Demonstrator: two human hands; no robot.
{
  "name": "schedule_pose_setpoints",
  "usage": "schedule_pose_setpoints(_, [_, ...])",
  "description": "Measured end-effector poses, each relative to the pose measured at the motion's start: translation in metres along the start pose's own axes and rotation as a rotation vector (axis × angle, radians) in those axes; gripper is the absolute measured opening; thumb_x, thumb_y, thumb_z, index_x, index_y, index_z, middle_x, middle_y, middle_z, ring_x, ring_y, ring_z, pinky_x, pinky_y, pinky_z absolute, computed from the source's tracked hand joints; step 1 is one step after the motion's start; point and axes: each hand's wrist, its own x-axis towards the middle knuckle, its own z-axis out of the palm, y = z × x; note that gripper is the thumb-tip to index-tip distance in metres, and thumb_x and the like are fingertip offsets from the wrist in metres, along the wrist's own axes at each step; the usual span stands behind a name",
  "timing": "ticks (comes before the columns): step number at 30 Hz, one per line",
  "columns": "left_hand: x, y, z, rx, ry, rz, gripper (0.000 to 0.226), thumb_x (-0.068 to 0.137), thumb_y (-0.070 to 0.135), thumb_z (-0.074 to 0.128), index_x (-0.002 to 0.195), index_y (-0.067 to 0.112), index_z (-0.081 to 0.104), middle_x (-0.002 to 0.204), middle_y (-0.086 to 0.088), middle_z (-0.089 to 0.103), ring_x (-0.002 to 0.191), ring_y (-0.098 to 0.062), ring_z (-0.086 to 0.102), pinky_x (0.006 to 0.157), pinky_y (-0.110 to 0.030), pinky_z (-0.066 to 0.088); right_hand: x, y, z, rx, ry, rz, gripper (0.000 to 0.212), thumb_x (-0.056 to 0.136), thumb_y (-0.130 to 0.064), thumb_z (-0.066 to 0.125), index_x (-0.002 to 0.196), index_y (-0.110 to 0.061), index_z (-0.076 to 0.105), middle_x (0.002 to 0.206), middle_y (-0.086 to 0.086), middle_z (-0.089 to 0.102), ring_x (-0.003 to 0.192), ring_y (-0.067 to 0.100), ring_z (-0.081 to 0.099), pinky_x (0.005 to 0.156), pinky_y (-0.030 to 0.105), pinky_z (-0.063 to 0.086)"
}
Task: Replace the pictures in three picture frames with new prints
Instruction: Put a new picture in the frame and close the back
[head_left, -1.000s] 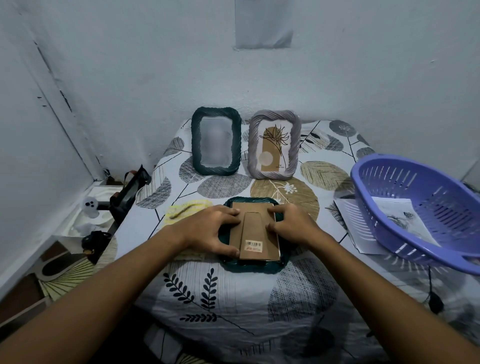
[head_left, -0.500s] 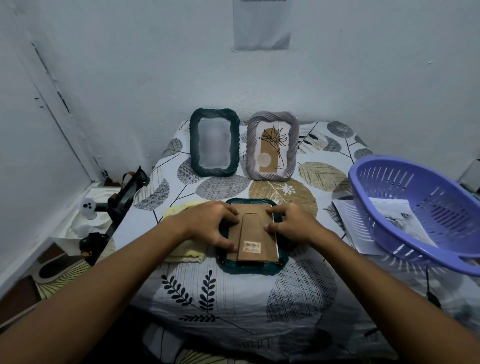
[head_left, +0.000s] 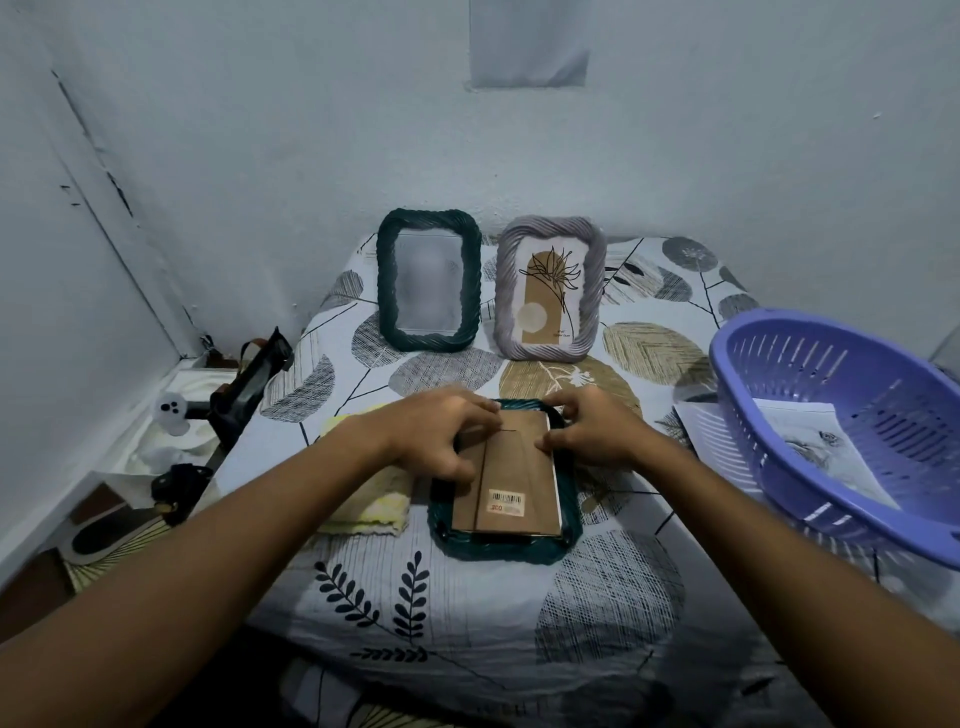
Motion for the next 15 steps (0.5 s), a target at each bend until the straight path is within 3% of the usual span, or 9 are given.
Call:
schedule_pose_setpoints(5, [0.0043,-0.0026,0.0030,0.073,-0.103,0.008,0.102,0.059,0.061,0.071,0.146,0.020,0.037,0.153,0.006,0.031,0.138,-0.013,0.026,0.112,-0.038,0.028,0.0054,0.0034,-0.0006,0.016,-0.028,-0.007,0.064,0.074,-0.021,0.081,0.132,-0.012,0.056,0.118,0.009,0.064,0.097,0.016,0.058,0.070,0.023,0.044])
schedule_pose_setpoints(9, [0.0068,-0.0028,0.0024,0.097,-0.109,0.015,0.102,0.062,0.061,0.078,0.146,0.022,0.035,0.154,0.007,0.029,0.139,-0.014,0.026,0.113,-0.040,0.027,0.0080,0.0055,0.0005,0.020,-0.025,-0.018,0.065,0.074,-0.020,0.082,0.133,-0.010,0.056,0.127,0.008,0.062,0.106,0.015,0.056,0.082,0.024,0.041])
schedule_pose_setpoints(15, [0.0062,-0.0034,0.0037,0.071,-0.123,0.008,0.102,0.063,0.058,0.079,0.147,0.023,0.032,0.156,0.008,0.025,0.141,-0.015,0.021,0.115,-0.040,0.024,0.0107,0.0100,0.0013,0.042,-0.030,-0.032,0.069,0.073,-0.021,0.083,0.134,-0.009,0.054,0.131,0.008,0.060,0.111,0.014,0.054,0.084,0.025,0.040])
